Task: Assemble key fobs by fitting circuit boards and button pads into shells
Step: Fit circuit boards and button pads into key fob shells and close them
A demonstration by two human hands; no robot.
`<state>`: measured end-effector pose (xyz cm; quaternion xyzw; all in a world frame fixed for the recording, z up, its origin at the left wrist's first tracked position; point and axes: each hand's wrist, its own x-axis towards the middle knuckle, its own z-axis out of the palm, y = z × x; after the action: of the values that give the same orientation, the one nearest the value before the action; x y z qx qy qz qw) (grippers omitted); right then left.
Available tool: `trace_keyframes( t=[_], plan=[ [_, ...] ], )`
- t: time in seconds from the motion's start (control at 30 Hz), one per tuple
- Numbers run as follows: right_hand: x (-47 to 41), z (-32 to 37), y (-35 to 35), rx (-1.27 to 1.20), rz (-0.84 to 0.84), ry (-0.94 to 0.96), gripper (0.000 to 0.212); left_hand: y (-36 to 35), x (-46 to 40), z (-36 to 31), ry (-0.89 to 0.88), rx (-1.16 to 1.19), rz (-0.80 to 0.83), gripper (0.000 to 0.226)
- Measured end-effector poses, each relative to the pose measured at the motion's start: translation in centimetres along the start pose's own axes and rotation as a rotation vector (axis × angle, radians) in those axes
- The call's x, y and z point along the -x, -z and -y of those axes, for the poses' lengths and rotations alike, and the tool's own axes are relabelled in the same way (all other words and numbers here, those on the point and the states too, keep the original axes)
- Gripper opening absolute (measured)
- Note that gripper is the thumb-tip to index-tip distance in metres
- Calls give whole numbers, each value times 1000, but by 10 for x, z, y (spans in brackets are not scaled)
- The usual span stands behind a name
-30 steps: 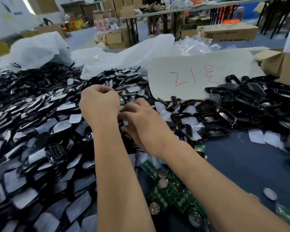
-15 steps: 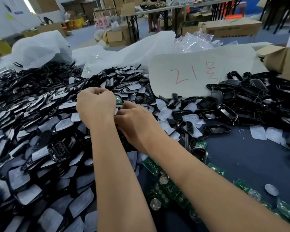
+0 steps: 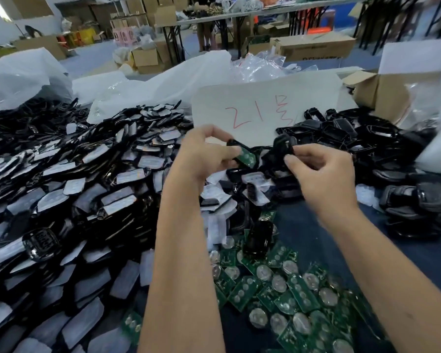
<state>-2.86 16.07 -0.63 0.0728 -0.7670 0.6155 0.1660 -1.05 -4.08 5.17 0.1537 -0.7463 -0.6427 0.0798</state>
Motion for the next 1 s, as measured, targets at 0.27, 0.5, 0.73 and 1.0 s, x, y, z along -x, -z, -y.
trace_keyframes(
  t=[0.27,0.5,0.73,1.0],
  plan=[
    [0,-29,52,-363,-58,-296,15,-86,1,24,-123,-416,449,22],
    [2,-34,55,-556,29,-305,25,-84,-2,36,-265,-304,360,27],
    [4,-35,52,-679,92,-296,9,-100,3,34,-197,52,374,10],
    [2,-40,52,-891,123,-335,32,-103,5,35,-74,110,437,6]
  ],
)
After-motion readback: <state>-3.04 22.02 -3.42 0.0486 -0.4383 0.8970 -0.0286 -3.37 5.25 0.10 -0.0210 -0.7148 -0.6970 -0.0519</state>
